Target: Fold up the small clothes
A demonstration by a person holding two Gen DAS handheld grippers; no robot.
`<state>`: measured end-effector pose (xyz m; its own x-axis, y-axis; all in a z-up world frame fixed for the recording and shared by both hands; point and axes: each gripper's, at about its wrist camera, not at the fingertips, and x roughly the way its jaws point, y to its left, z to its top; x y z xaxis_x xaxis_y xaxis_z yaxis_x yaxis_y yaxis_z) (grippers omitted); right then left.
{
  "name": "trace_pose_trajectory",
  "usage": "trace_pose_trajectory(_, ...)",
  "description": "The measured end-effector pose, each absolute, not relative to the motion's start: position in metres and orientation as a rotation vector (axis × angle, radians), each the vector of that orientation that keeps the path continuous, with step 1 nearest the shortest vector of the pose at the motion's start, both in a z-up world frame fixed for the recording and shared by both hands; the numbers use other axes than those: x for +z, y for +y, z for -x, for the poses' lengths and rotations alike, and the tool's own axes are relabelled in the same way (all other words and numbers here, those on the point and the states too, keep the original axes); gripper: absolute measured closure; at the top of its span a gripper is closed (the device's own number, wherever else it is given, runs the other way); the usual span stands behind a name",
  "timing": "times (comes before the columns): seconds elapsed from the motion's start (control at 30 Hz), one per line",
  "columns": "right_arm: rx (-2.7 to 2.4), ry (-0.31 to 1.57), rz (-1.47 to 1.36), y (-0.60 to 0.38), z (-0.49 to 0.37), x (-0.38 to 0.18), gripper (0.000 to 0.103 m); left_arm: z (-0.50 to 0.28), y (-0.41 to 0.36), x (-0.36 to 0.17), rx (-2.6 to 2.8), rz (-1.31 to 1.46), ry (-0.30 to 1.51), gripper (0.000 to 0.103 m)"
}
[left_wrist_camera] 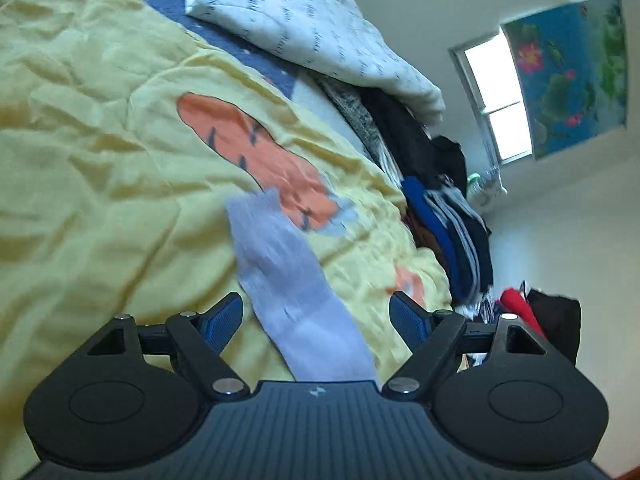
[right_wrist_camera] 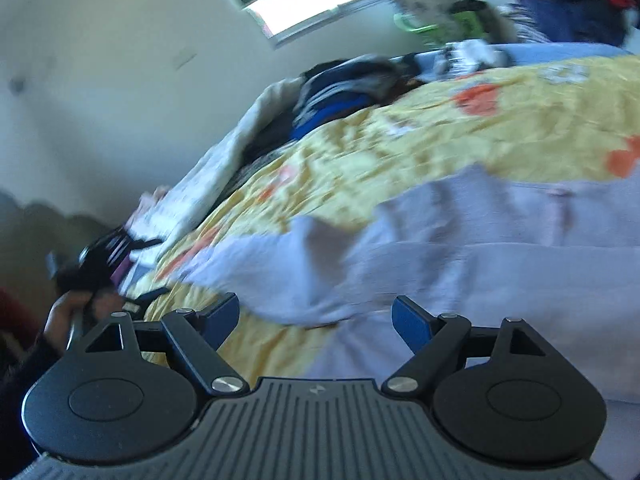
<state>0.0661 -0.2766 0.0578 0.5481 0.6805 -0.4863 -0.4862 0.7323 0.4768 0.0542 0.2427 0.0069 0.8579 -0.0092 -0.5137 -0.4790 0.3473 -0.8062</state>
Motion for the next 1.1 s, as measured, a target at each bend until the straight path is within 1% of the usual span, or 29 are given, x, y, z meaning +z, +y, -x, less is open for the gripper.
trace_pose_trajectory(0.17, 0.776, 0.722, -0.280, -0.236, -0.070, 0.059, 0.018, -0.070, 0.252, -0.012, 0.337, 1.207, 0.553, 0.024)
trace_pose_trajectory(0.23, 0.787, 0.724, -0.281, -0.225, -0.074, 0.058, 0.019, -0.072, 0.256, -0.017, 0.362, 1.212, 0.553, 0.029)
trace_pose_trajectory(0.3, 0.796, 0.722, -0.283, -0.216, -0.076, 0.058, 0.019, -0.077, 0.260, -0.020, 0.375, 1.209, 0.569, 0.041)
trace_pose_trajectory(0.33, 0.800, 0.720, -0.283, -0.212, -0.077, 0.058, 0.019, -0.080, 0.260, -0.022, 0.365, 1.200, 0.569, 0.045)
trace_pose_trajectory(0.37, 0.805, 0.714, -0.283, -0.209, -0.078, 0.058, 0.019, -0.083, 0.259, -0.023, 0.357, 1.184, 0.577, 0.056)
trace_pose_trajectory(0.4, 0.810, 0.710, -0.281, -0.206, -0.080, 0.058, 0.019, -0.086, 0.259, -0.024, 0.353, 1.173, 0.591, 0.065)
trace_pose_trajectory(0.43, 0.813, 0.712, -0.277, -0.202, -0.082, 0.058, 0.019, -0.087, 0.260, -0.026, 0.356, 1.165, 0.605, 0.067)
trace_pose_trajectory(0.47, 0.815, 0.717, -0.278, -0.199, -0.088, 0.057, 0.019, -0.088, 0.260, -0.028, 0.368, 1.158, 0.616, 0.076)
trace_pose_trajectory(0.5, 0.817, 0.720, -0.284, -0.197, -0.091, 0.056, 0.019, -0.088, 0.261, -0.030, 0.384, 1.150, 0.631, 0.088)
trace_pose_trajectory(0.57, 0.822, 0.722, -0.307, -0.195, -0.095, 0.057, 0.019, -0.089, 0.262, -0.032, 0.403, 1.120, 0.656, 0.097)
trace_pose_trajectory(0.7, 0.832, 0.722, -0.363, -0.196, -0.101, 0.057, 0.019, -0.092, 0.251, -0.019, 0.414, 0.954, 0.666, 0.101)
trace_pose_trajectory(0.83, 0.826, 0.753, -0.489, -0.207, -0.113, 0.051, 0.019, -0.090, 0.220, 0.011, 0.396, 0.734, 0.622, 0.101)
trace_pose_trajectory(1.0, 0.791, 0.835, -0.736, -0.239, -0.139, 0.033, 0.016, -0.078, 0.127, 0.060, 0.194, 0.364, 0.482, 0.101)
trace_pose_trajectory(1.1, 0.758, 0.916, -0.905, -0.256, -0.157, 0.014, 0.016, -0.073, 0.066, 0.061, -0.029, 0.260, 0.500, 0.101)
